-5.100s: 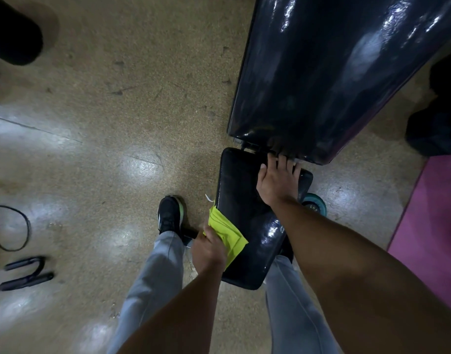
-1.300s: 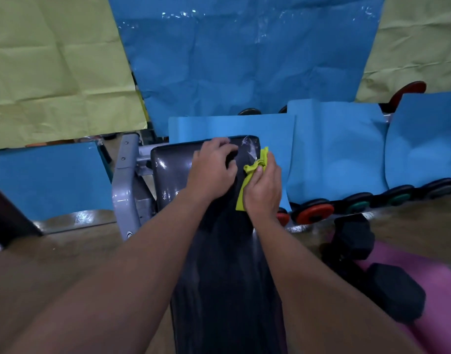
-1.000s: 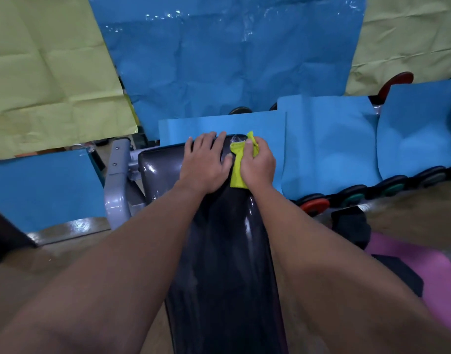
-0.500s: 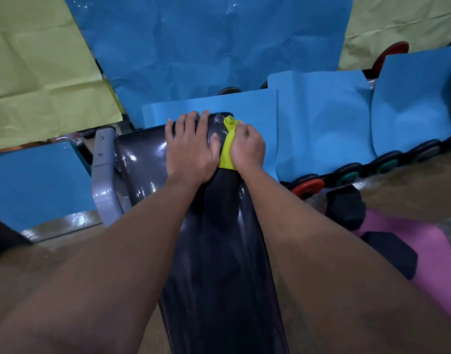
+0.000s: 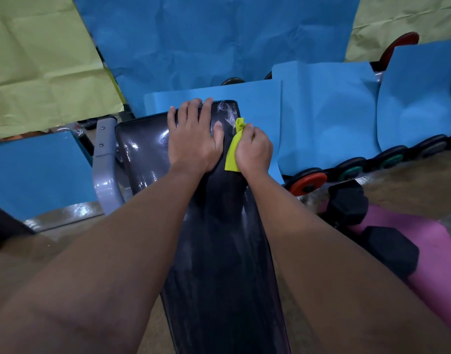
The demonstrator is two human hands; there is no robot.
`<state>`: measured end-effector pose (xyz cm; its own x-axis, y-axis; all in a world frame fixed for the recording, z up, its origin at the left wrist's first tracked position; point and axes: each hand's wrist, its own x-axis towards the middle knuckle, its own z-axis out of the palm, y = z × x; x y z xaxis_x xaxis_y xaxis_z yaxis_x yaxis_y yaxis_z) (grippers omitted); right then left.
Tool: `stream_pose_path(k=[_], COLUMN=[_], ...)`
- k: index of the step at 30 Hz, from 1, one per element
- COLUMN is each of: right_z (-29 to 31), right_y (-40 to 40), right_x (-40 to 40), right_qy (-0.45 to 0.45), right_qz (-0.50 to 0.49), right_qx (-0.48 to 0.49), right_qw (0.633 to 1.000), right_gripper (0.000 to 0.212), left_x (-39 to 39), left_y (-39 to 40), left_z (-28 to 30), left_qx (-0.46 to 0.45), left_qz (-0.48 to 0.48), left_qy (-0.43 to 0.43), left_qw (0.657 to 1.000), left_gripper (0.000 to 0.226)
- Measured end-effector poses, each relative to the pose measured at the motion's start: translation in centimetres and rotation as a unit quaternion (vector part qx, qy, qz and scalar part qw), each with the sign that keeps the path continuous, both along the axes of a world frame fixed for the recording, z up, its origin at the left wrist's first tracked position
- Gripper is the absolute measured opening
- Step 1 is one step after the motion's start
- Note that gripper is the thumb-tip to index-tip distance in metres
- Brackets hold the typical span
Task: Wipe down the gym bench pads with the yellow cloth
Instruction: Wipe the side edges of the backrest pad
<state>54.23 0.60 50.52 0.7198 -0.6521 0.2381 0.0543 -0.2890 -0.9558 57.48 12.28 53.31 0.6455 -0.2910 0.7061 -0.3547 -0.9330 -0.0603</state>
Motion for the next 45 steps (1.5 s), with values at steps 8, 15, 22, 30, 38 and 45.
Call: stream_pose_path(k=[8,15,22,30,38,45], right_z=[-2.4,-5.0,-7.7,-11.2,-15.1,-17.5], right_y=[-0.1,-0.2,0.3,0.2,0.0,0.3], right_x=[-1.9,-4.3,-6.6,-9.9,-12.3,-14.1], right_qy=[0.008,0.029,0.03,0.06,0.078,0.081], right_qz=[-0.007,-0.007,-0.007,0.02,0.002,0.008], right_qx=[0.012,0.02,0.028,0.063,0.065,0.075], right_qw=[1.0,0.999,0.999,0.996,0.995,0.994], right_gripper=[0.041,0.04,0.04,0.039,0.047,0.046], left_x=[0.0,-1.0,-5.1,-8.7,-9.4,-12.0], left_y=[0.0,-0.3,0.1,-0.7,-1.3,-1.6], left_z=[-0.3,-1.0,-4.2,-8.4,-9.1,-11.3], left_qx=[0.006,-0.006,0.055,0.06,0.061,0.074], left_qz=[-0.003,0.001,-0.004,0.011,0.025,0.004], left_qy=[-0.006,0.007,0.032,0.038,0.056,0.068], left_qw=[1.0,1.0,0.998,0.997,0.996,0.995], left_gripper=[0.057,0.058,0.076,0.071,0.074,0.071])
